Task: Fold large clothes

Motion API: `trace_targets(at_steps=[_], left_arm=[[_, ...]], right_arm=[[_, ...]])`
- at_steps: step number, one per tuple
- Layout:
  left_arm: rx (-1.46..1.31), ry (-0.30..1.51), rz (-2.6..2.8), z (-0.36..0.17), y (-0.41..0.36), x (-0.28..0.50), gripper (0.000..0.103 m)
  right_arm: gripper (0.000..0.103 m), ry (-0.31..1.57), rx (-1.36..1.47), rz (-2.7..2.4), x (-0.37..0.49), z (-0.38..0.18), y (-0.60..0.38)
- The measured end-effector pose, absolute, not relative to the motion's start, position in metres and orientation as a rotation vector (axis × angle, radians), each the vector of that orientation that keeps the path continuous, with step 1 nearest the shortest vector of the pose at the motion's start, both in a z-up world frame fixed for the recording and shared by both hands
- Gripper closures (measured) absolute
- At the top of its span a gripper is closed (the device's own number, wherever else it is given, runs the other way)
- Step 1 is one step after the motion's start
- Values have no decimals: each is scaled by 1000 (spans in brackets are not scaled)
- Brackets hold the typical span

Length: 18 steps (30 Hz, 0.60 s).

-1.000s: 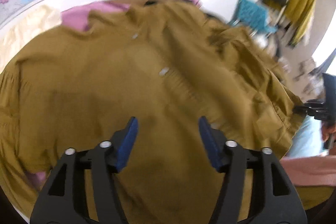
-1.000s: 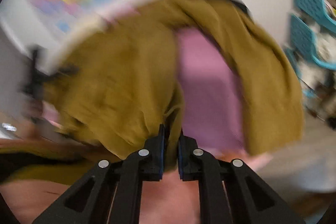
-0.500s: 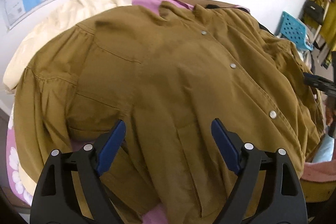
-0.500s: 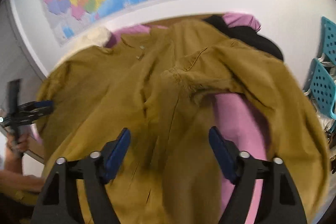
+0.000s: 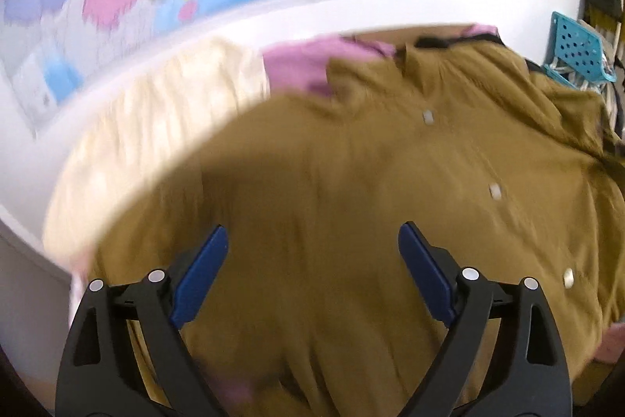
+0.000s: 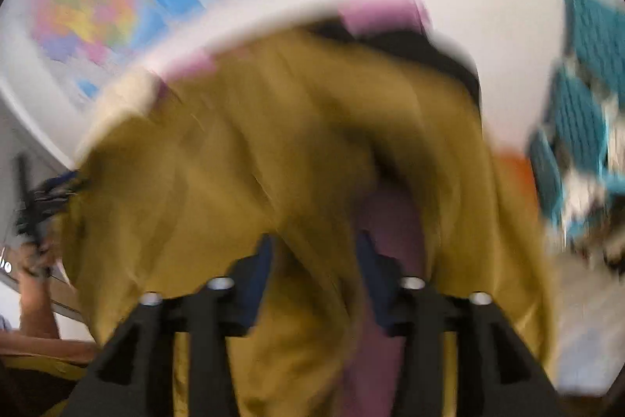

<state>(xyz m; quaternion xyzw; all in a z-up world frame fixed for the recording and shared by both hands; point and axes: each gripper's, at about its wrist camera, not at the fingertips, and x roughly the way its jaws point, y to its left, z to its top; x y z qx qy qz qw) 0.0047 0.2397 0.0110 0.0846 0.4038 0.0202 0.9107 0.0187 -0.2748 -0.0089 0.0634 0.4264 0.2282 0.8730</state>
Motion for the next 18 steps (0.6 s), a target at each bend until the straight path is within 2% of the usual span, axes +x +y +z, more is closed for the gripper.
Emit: trace_targets(at_steps=[2,4,6,12,16,17,18], left_arm=[[219,805,31,21,234,23,12],[275,778,41,26,227,46,11],[313,780,34,25,221,72,10],[361,882,65,-4,220,134,10],[421,951,80,-29,214,160,11],[434,966,72,-34,213,164,11],[445,988,67,-41,211,170,17]], right_arm=[[50,775,105,519,28,29,-262],[32,691,23,524,51,54,-236],[26,678,-46,551,85,56,-206],[25,806,-191,565,208,9,-116],[25,894,-268,556,260,-24,-80],[25,918,-265,574,268,-29,-73],[24,944,-284,567,275,-36,-69]])
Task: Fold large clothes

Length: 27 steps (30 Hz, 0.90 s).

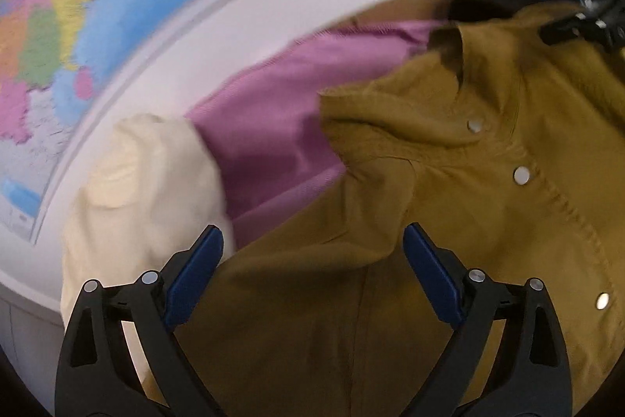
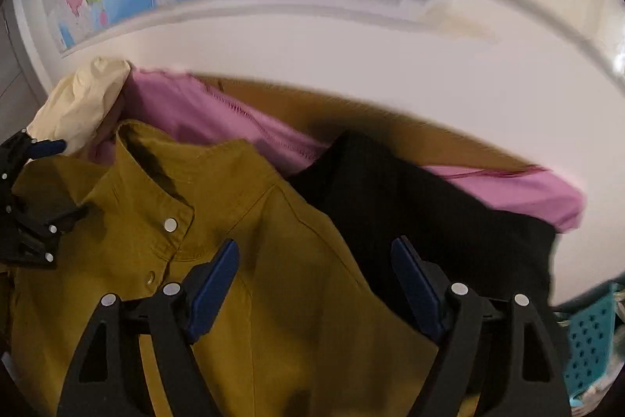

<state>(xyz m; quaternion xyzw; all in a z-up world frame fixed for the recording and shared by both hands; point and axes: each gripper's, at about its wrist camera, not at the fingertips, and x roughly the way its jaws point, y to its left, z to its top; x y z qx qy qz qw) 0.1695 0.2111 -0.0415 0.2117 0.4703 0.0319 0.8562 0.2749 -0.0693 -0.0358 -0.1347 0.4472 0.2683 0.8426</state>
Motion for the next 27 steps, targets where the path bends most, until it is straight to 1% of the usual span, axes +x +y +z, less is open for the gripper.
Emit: trace_targets(at_steps=[1,2,3,4,5,6,9,12,15,17,19,20,21,22,23,24,26,27], left_arm=[[462,1008,78,-48,209,174,23],[472,1027,80,-54,208,177,39],[464,1051,65,-58,207,180,55],[438,1074,40,-63,206,183,64],[434,1078,30,-65,204,184,78],[442,1063,32,-63,200,183,88],[433,964,53,-40,190,180,99],[378,848,77,3,189,181,99],[401,765,126,29,182,185,101],[398,717,188,41,179,192,102],[386,699,258,42,181,203,102],[347,742,240,36,184,210,102],[310,797,194,29,187,216,98],[295,832,174,20,189,215,97],[304,839,163,15,190,208,92],[310,848,135,13,191,202,60],[301,853,62,11,205,178,14],[316,837,38,12,212,162,15]], right_arm=[[30,964,-304,565,278,-40,-67],[39,985,-335,576,280,-45,-66],[57,985,-339,582,280,-45,-67],[69,983,-323,603,278,-41,-72],[76,975,-312,619,277,-36,-77],[89,964,-286,640,274,-29,-83],[98,875,-239,672,260,1,-101],[99,756,-175,678,249,39,-121],[100,640,-93,659,247,72,-142],[100,614,-71,632,254,74,-145],[100,650,-51,594,267,57,-143],[100,699,-31,555,279,40,-146],[100,753,-1,521,289,23,-151],[100,811,21,515,298,5,-153],[100,824,28,502,300,-4,-153],[100,836,28,500,300,-11,-153],[97,861,14,536,296,-20,-151],[93,865,1,557,293,-20,-149]])
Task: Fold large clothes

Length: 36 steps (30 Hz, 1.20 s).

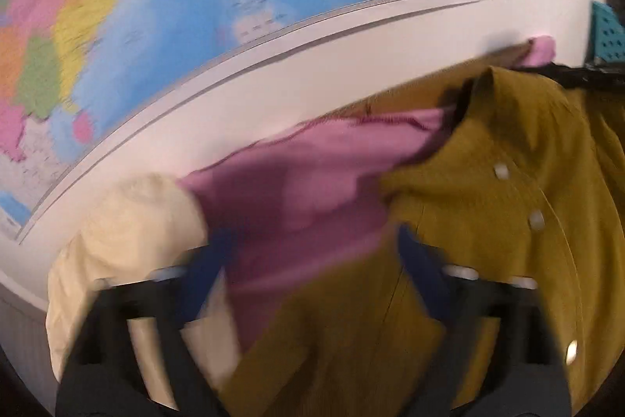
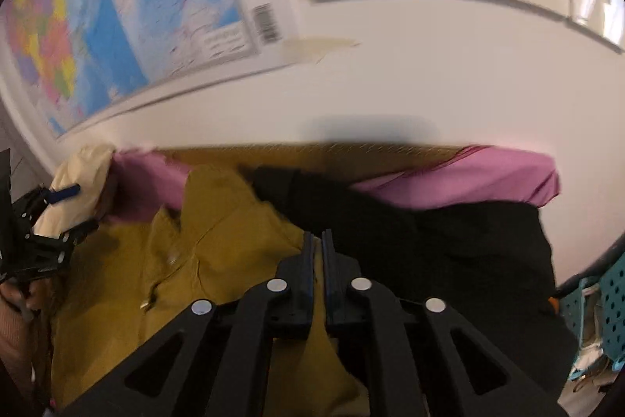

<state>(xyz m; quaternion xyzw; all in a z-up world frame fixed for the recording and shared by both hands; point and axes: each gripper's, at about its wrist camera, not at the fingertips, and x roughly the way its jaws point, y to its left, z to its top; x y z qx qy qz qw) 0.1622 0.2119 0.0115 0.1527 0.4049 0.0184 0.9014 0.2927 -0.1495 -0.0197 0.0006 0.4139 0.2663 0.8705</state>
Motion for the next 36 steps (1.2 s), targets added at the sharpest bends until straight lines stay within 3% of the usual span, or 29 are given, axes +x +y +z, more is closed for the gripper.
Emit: trace_targets(at_steps=[2,3,6,8,10,11,12,13,14,15,26,29,32,33,34,36], left_arm=[[345,857,25,10,220,153,14],[362,871,26,7,223,150,13],[381,924,1,-3,227,153,10],[395,963,-46,-18,223,160,10],[442,990,-74,-30,209,168,10],[459,997,-80,-42,206,176,14],[467,1009,-85,-48,203,180,37],[462,1034,-104,-54,200,183,53],[469,1034,-73,-57,198,185,94],[469,1036,-62,-58,197,186,98],[361,741,122,46,199,180,100],[385,741,165,30,192,194,99],[444,840,237,-14,190,215,99],[468,873,259,-34,187,220,98],[487,886,265,-44,184,221,95],[543,881,312,-54,177,218,82]], right_arm=[[56,853,-45,566,287,-15,-150],[30,833,-60,574,284,-12,-150],[31,833,-93,599,284,-12,-147],[38,855,-121,618,286,-16,-136],[74,878,-150,630,283,-22,-132],[85,880,-166,640,282,-22,-129],[94,874,-187,645,277,-21,-123],[97,849,-211,643,272,-18,-121],[98,834,-221,644,266,-12,-119],[98,820,-229,643,261,-9,-118],[100,575,-69,622,243,69,-156],[100,608,-83,565,264,57,-154],[97,764,-78,540,295,13,-140],[81,789,-100,496,300,3,-137],[58,796,-115,448,302,-4,-139],[44,773,-103,428,296,5,-152]])
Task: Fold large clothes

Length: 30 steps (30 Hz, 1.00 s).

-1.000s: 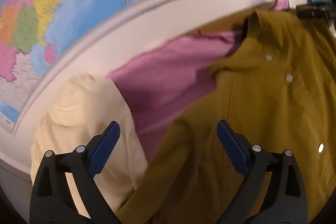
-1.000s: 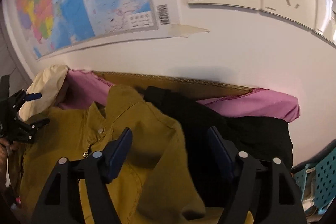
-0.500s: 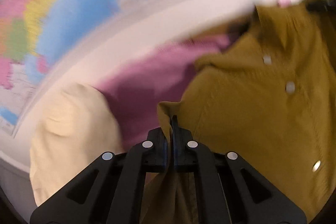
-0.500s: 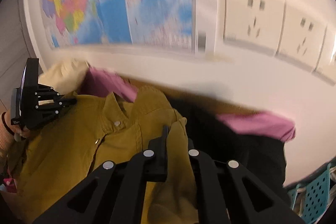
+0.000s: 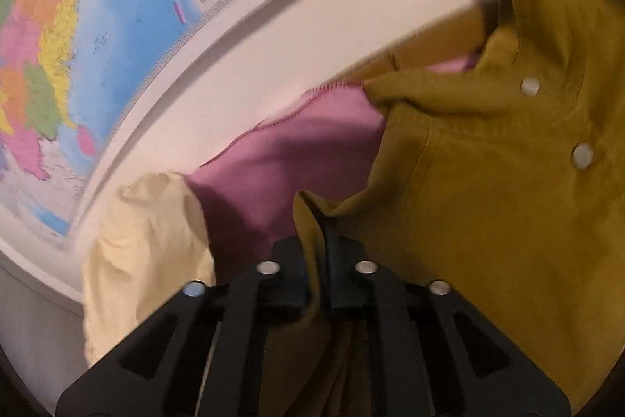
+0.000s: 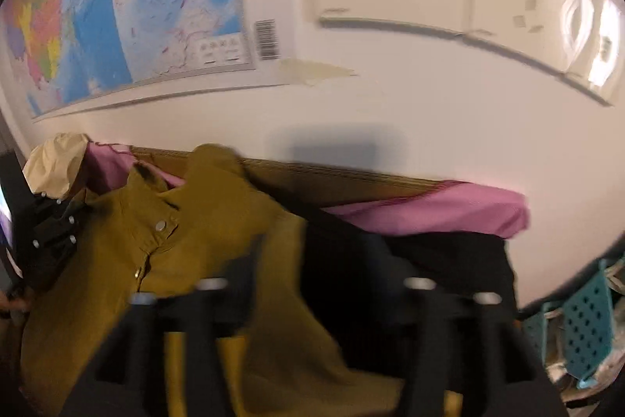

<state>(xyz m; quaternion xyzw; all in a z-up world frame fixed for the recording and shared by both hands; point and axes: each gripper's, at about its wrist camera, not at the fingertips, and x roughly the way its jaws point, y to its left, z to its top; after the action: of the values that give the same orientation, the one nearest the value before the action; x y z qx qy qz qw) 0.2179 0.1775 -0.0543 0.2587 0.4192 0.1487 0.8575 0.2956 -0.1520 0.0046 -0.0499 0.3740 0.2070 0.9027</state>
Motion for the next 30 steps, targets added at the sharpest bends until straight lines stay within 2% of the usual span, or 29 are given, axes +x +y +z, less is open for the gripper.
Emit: trace_targets(at_steps=[1,2,3,4,5,9,13,17,21,23,24,25,27,30], left_arm=[[534,864,305,-50,176,214,75],[510,842,294,-43,176,207,45],[492,815,296,-35,176,200,18],[481,768,296,-23,173,189,18],[472,737,276,-14,170,179,20],[429,692,96,14,144,129,19],[420,709,-111,3,103,94,16],[371,754,-286,-9,54,66,15],[372,784,-351,-27,22,54,15],[367,803,-375,-31,11,55,15],[363,809,-386,-33,5,54,15],[356,816,-394,-36,-1,55,15],[338,825,-402,-35,-6,56,15],[303,826,-421,-31,-10,61,15]], right_arm=[[44,756,-71,443,288,16,-165],[44,747,-49,458,280,26,-177],[37,728,-25,469,270,37,-192],[25,695,1,470,258,49,-211],[22,663,32,467,242,59,-234],[18,697,114,468,191,57,-310],[13,833,111,459,135,3,-354],[13,924,154,466,88,-45,-378],[10,950,154,460,54,-71,-380],[31,943,78,403,47,-77,-371],[68,951,64,380,48,-79,-370],[93,965,73,364,51,-77,-372],[97,920,108,341,53,-62,-385],[98,809,162,217,57,-18,-423]])
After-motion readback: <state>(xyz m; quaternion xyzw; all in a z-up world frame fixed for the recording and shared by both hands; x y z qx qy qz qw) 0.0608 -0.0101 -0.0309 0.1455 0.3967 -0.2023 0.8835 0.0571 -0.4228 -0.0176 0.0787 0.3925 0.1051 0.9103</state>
